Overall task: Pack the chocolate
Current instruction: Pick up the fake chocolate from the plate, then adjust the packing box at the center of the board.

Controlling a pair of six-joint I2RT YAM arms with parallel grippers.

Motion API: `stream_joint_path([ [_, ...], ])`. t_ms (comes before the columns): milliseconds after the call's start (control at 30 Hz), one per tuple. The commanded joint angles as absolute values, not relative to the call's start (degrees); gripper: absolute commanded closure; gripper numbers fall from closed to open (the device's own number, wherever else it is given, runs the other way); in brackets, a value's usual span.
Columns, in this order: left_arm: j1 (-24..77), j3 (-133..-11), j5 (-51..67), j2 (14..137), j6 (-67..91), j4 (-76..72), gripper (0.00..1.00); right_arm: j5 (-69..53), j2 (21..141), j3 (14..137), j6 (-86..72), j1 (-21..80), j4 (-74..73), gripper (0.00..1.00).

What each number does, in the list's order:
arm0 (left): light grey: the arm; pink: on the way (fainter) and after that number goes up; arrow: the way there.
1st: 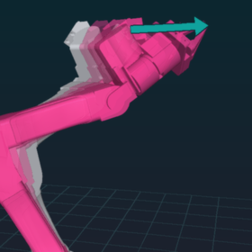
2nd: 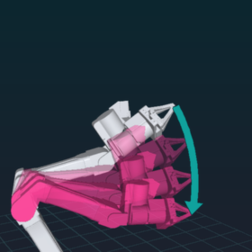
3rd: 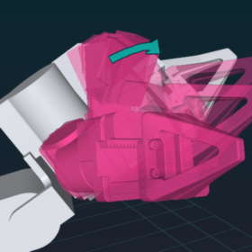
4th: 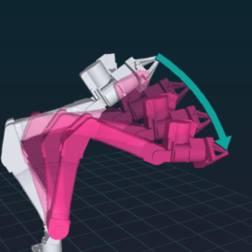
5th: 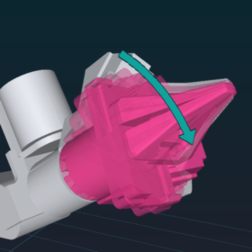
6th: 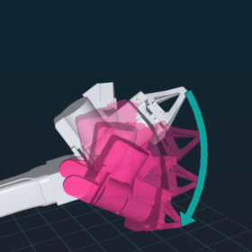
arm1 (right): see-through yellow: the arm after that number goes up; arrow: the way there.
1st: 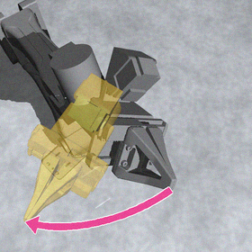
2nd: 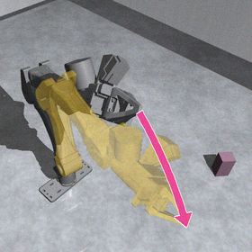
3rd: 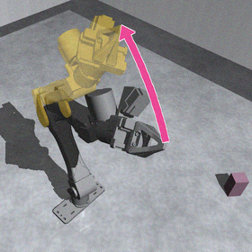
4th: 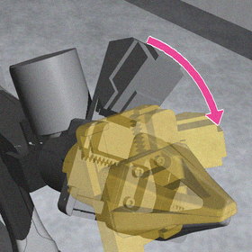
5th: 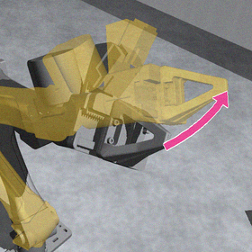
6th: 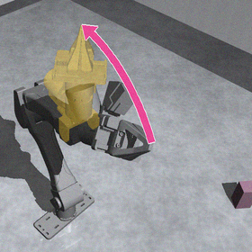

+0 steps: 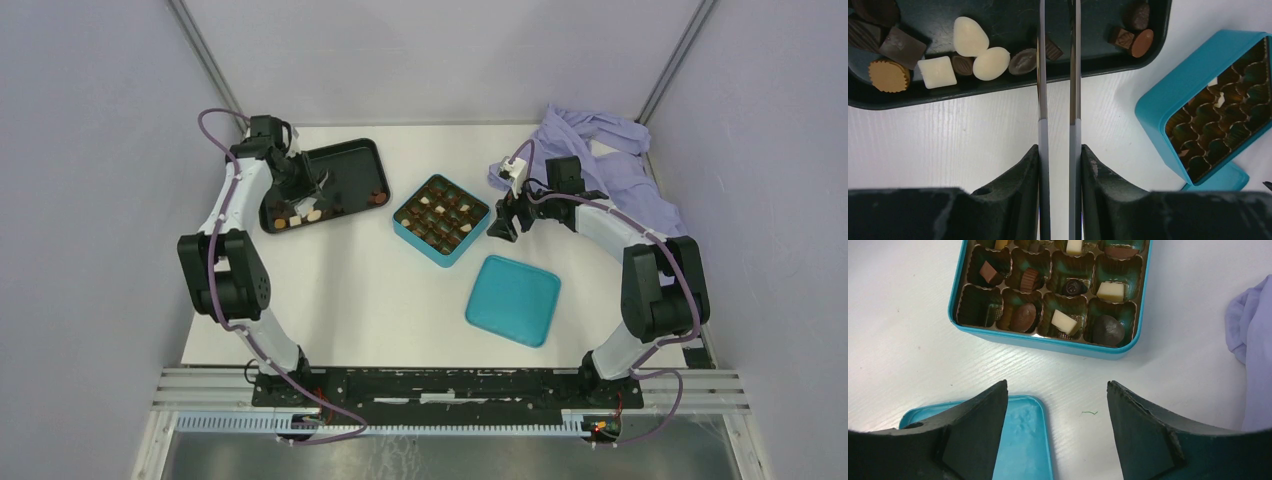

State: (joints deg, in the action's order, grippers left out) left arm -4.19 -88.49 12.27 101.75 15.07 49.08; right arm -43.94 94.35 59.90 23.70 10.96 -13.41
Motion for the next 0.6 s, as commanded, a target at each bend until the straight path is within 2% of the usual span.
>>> stream_joint_path([
  [0, -4.51, -86.45, 18.36, 96.38, 17.67, 44.48, 0.98, -45.57, 93.99, 62.38, 23.42, 10.7, -12.56, 0.2],
  [133, -4.6, -84.05, 22.61, 93.99, 17.51, 43.03, 0.98, -46.72, 95.34, 65.21, 24.96, 10.7, -15.25, 0.12],
  [367, -4.64, -77.99, 30.99, 86.72, 19.1, 38.32, 0.98, -43.72, 99.36, 72.89, 26.24, 11.58, -17.87, 0.04],
  [567, -4.58, -72.69, 38.72, 80.93, 21.08, 34.59, 0.98, -33.61, 107.77, 83.9, 26.79, 14.58, -22.41, 0.05],
])
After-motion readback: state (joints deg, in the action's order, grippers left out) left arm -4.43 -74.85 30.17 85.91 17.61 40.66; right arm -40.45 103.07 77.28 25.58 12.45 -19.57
